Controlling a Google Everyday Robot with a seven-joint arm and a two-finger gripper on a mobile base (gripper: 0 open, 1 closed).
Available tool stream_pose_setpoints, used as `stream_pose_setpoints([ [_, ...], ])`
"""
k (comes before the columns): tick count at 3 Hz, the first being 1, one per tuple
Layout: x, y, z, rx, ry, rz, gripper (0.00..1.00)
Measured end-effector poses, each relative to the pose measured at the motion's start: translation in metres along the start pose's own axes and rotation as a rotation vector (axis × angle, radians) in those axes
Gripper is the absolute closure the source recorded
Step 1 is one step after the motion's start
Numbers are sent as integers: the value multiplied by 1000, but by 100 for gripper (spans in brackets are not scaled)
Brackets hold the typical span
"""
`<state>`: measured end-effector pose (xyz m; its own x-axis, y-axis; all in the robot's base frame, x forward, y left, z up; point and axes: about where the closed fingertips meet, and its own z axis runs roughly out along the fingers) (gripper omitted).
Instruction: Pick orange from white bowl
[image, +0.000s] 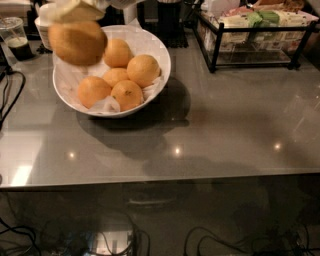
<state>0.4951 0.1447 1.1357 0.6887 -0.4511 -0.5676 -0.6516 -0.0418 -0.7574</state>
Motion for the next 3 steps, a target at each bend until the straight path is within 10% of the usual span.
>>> stream_pose_setpoints([
  [1, 12, 42, -31, -6, 20, 123, 100],
  [3, 11, 42, -47, 19, 41, 139, 58],
])
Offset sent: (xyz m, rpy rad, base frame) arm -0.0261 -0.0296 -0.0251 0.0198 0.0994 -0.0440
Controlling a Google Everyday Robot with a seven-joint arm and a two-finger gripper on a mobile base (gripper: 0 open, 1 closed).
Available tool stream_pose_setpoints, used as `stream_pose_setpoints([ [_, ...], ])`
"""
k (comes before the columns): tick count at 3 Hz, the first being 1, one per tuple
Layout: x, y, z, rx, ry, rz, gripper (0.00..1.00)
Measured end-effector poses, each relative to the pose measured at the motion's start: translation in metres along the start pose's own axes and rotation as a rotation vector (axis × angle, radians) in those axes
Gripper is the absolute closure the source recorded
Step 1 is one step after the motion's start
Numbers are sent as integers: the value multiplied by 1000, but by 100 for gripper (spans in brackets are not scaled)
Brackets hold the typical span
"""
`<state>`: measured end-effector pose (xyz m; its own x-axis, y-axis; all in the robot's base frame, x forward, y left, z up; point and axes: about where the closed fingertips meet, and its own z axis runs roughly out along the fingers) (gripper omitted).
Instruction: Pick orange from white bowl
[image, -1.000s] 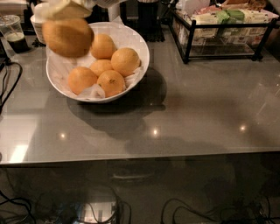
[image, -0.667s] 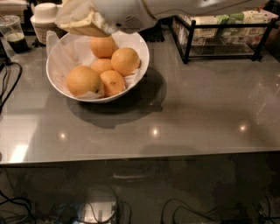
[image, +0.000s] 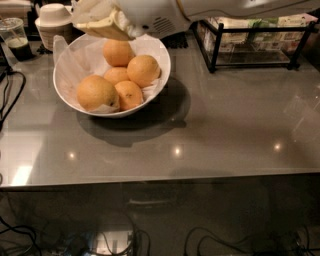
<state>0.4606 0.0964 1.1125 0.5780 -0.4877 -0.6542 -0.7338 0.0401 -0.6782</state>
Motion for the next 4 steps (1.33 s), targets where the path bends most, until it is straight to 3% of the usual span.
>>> stream_pose_setpoints([
  [2, 0, 0, 0, 0, 0, 0, 11],
  [3, 0, 0, 0, 0, 0, 0, 0],
  [4, 0, 0, 0, 0, 0, 0, 0],
])
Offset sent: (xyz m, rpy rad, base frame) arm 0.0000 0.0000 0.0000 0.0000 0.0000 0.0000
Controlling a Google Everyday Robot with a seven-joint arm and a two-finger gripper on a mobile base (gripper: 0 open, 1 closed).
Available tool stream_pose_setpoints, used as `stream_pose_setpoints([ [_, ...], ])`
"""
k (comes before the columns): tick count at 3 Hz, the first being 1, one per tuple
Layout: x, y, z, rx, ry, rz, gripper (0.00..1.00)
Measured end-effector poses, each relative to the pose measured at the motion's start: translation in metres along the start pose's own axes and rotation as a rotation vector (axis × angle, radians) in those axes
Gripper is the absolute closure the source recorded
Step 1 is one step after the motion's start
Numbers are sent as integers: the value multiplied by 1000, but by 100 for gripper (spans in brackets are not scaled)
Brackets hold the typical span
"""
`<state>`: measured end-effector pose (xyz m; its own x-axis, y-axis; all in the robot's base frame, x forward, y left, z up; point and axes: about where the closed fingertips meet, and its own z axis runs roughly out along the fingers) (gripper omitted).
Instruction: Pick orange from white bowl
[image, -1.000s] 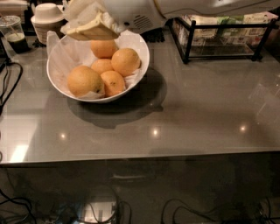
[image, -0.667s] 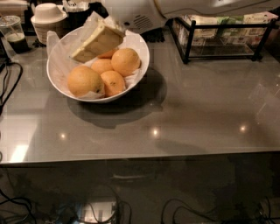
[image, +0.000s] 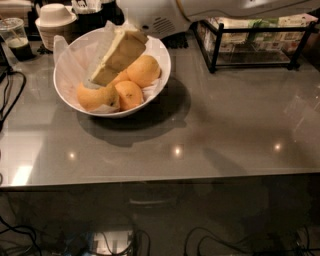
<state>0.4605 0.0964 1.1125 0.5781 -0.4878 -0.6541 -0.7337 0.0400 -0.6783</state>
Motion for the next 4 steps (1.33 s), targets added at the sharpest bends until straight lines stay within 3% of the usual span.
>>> stream_pose_setpoints([
  [1, -4, -2, 3, -34, 7, -3, 0],
  [2, 14, -4, 13, -111, 28, 42, 0],
  [3, 46, 3, 24, -202, 70, 116, 0],
  [4, 80, 15, 33, -261, 93, 194, 0],
])
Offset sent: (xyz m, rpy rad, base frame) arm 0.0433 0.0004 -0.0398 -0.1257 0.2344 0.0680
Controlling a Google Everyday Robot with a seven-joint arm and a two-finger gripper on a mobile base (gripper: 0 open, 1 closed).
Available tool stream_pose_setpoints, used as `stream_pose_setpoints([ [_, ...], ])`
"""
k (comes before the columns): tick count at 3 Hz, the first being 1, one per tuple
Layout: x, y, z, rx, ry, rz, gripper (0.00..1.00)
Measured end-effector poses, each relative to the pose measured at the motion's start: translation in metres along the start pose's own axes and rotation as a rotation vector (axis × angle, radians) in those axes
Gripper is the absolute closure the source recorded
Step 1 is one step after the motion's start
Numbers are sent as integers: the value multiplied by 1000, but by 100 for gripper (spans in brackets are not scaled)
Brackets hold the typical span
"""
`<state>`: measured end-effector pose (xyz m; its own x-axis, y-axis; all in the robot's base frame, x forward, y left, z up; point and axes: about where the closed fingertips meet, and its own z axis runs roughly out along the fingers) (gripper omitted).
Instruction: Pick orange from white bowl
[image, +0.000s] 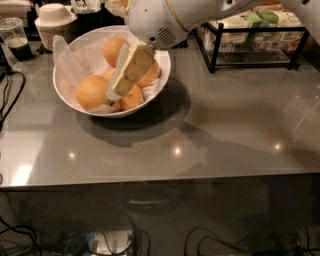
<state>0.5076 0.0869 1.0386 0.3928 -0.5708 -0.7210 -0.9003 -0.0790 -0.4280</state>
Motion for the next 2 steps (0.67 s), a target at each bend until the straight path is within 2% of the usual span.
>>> stream_pose_setpoints([
  [1, 30, 4, 18, -16, -38, 70, 0],
  [2, 53, -5, 50, 27, -180, 135, 0],
])
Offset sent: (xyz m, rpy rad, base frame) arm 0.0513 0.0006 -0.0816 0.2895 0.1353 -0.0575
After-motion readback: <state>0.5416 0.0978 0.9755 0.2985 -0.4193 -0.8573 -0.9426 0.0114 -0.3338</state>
